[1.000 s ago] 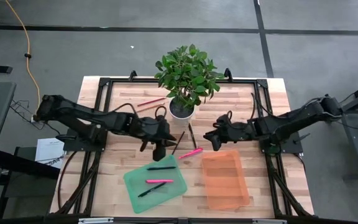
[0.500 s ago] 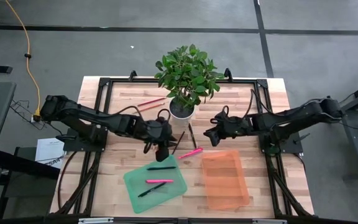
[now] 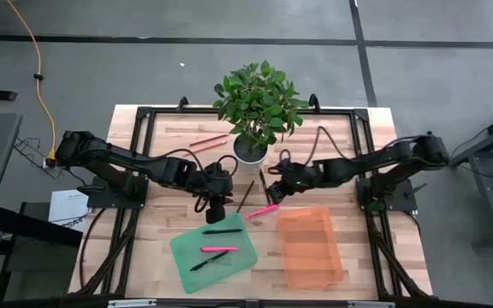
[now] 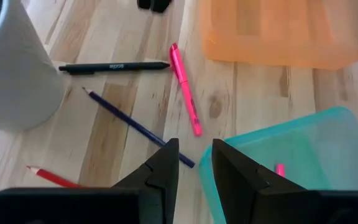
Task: Sort pens & pencils
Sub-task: Put the black pen into the green bin
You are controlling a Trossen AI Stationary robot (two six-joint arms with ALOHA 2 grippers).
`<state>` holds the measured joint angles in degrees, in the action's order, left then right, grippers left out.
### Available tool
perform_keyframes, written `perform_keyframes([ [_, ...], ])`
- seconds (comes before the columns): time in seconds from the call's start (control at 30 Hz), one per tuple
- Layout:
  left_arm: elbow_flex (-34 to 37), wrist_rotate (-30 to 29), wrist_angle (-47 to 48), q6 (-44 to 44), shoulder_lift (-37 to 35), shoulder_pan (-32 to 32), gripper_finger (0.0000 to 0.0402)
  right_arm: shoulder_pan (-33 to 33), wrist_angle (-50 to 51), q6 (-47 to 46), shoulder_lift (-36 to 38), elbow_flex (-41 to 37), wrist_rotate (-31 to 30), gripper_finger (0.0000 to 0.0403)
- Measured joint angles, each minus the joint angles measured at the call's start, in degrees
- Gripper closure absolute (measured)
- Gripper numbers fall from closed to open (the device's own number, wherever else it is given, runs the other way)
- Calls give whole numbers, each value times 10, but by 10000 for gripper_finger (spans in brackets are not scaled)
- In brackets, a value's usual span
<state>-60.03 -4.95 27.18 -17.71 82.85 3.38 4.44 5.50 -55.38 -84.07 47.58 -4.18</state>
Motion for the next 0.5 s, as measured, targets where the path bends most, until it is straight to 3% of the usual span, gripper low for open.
perform_keyframes([
  [0.3,0,21,5,10,0,0,316,-1,189,17,-103,136,-16,304],
  [0.5,0,21,11,23,0,0,316,-6,220,28,-119,171,-30,304],
])
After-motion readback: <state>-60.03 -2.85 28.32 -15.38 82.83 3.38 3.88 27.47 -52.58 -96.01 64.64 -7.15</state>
